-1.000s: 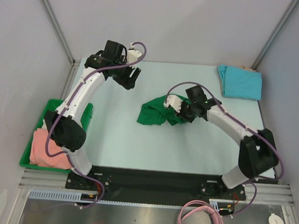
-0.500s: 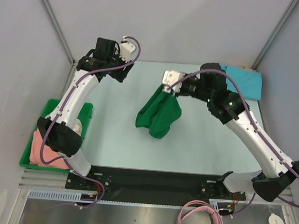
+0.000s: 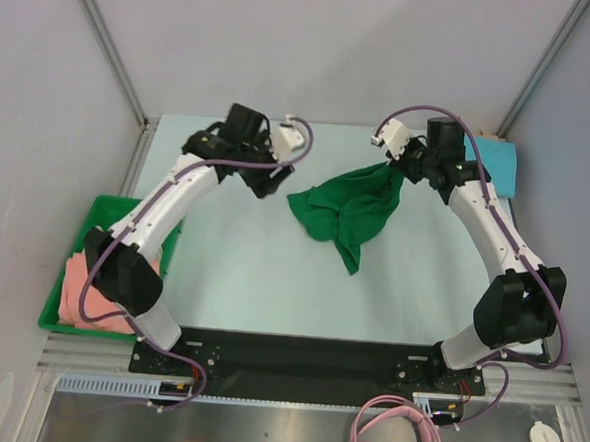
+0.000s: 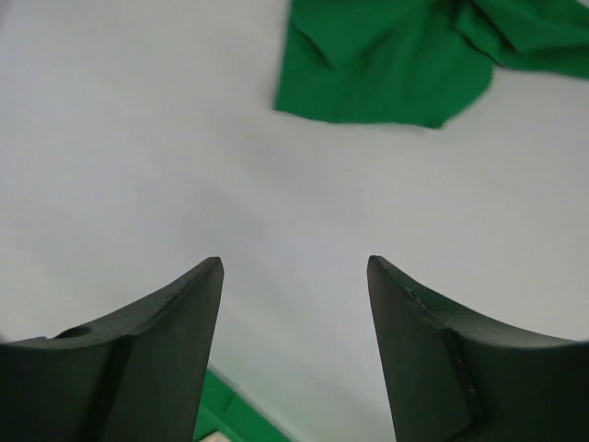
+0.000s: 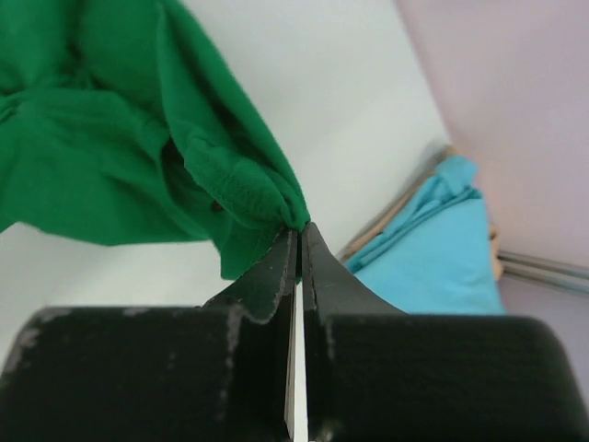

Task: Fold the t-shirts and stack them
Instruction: Flatten the tshirt out

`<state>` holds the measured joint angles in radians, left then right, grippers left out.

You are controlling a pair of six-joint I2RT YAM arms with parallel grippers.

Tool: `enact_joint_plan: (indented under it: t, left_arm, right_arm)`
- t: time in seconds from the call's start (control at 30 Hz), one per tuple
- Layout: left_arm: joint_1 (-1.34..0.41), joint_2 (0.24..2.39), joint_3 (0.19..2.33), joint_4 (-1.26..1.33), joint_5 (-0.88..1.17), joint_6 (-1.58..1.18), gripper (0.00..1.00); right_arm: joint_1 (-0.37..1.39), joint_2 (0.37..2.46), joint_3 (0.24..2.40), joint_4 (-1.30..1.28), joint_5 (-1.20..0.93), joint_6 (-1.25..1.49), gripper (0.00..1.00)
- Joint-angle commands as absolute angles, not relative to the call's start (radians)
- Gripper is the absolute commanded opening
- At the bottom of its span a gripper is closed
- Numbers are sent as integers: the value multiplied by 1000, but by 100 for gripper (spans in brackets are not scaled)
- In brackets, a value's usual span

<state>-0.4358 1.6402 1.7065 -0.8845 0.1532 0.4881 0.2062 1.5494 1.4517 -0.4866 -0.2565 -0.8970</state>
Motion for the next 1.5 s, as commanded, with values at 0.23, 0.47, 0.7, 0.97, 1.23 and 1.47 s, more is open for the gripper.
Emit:
enact_joint_plan:
  t: [0.23, 0.47, 0.7, 0.97, 1.23, 1.47]
  left_arm:
    - [-496, 2078, 2027, -1003, 348, 430, 85]
    - [-486, 2272, 2183, -1008, 371, 380, 83]
    - [-486, 2393, 2296, -992, 420, 356, 79]
    - [-486, 2496, 2361, -973, 414, 344, 59]
    - [-477, 2458, 2352, -979, 474, 339, 0]
    - [-430, 2136, 2225, -968, 500, 330, 1]
  right_arm:
    - [222, 1548, 1447, -514, -278, -845, 0]
    - [224, 1536, 1440, -529, -278, -824, 0]
    - [222, 1513, 1404, -528, -264, -822, 0]
    - [222, 1509, 1399, -545, -242, -824, 0]
    - [222, 1516, 1404, -532, -219, -825, 0]
    - [206, 1503, 1405, -497, -181, -825, 0]
